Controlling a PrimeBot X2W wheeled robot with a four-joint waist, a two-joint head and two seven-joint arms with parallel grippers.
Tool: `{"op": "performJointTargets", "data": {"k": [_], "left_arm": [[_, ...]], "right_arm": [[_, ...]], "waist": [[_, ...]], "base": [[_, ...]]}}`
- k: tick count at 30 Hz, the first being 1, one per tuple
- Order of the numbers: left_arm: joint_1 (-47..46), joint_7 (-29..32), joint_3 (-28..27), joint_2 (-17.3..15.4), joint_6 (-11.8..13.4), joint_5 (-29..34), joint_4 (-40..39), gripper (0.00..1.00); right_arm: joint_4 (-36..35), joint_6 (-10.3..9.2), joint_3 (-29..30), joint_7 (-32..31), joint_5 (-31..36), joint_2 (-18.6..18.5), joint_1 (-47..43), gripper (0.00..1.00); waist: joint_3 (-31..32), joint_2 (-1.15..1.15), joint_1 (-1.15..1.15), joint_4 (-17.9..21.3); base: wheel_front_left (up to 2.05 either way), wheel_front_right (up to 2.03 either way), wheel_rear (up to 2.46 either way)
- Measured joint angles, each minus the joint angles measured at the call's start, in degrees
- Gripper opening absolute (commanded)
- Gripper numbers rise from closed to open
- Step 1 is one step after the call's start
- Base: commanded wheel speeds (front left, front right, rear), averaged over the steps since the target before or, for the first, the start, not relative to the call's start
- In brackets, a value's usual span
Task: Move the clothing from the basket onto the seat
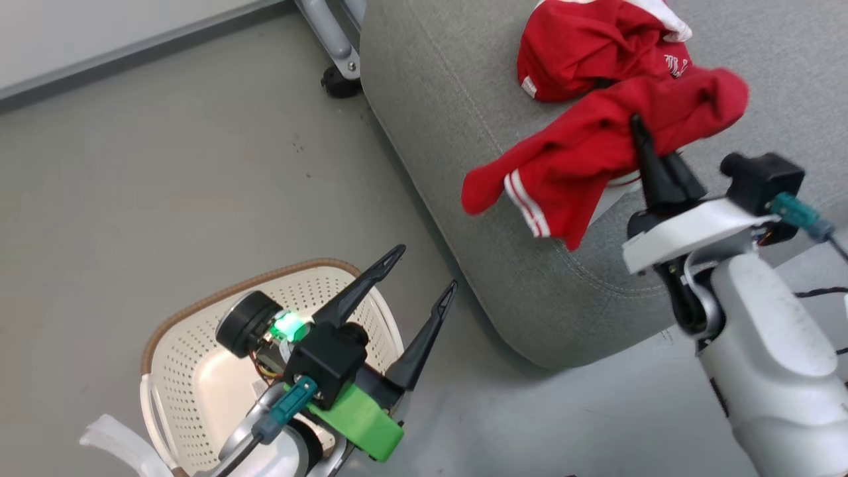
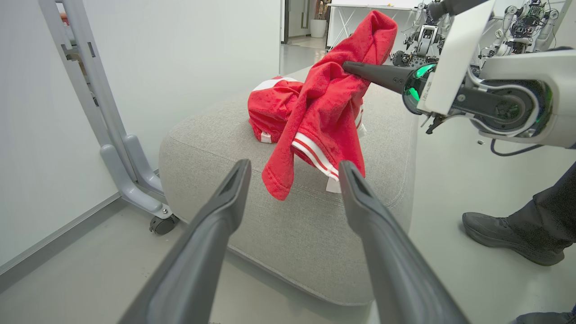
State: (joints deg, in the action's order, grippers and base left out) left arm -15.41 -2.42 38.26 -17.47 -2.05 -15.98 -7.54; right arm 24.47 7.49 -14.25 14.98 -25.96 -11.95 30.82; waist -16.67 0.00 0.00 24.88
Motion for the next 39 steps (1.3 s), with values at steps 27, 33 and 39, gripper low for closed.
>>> {"op": "performJointTargets", "data": {"k": [27,33,39], "left_arm": [[-13.2,-0.6,1.1,0.2,-1.8,5.0,-2.5,1.0],[-13.1,-2.2,1.2,0.6,-1.6,4.4,-0.5,1.0],[-12.0,-4.3,1.2,1.3,-0.9,3.2,1.2,1.0]], "right_arm": [[24.1,0.01,19.2,-0.3,2.6,-12.7,26.7,1.0],[20.4,0.0,22.0,0.0,3.2,-11.1,20.7,1.0],[10.6,0.0,25.8,0.1,6.3,-7.3,10.8,1.0]], "waist": [[-22.1,0.0,0.01,-12.4],[-21.4,0.0,0.01,-13.5],[-18.0,0.0,0.0,-13.3]], "base": [[0.0,0.0,0.0],[0.0,0.0,0.0],[0.0,0.0,0.0]]}}
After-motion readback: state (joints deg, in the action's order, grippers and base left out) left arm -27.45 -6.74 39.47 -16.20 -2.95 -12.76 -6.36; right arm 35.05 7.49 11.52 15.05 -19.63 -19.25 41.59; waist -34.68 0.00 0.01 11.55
